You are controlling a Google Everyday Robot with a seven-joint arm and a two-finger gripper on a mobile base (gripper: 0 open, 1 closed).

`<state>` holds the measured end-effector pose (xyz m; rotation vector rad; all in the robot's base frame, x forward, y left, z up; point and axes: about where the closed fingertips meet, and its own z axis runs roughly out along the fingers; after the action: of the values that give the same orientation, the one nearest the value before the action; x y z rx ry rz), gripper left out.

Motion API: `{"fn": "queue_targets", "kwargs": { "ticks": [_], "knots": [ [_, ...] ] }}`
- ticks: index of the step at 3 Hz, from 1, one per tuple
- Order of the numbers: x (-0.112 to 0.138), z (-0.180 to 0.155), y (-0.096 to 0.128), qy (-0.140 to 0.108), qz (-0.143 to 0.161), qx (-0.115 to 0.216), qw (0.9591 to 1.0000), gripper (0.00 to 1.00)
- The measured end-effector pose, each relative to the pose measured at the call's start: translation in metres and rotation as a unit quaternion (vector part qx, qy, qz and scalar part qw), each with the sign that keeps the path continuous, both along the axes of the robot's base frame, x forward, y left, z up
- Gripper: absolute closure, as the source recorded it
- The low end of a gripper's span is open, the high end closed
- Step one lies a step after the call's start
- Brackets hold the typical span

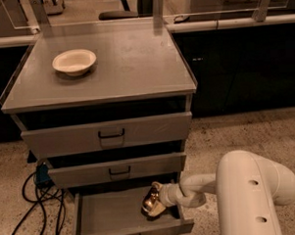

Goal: Place orange can into bottom drawer

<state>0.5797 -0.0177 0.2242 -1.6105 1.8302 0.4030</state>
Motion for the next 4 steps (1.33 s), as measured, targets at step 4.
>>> {"fn": "queue_targets", "kwargs": {
  "ticks": [4],
  "knots": [
    [0.024,-0.076,0.015,-0.017,-0.021,-0.001,0.9996,1.00]
  ]
}}
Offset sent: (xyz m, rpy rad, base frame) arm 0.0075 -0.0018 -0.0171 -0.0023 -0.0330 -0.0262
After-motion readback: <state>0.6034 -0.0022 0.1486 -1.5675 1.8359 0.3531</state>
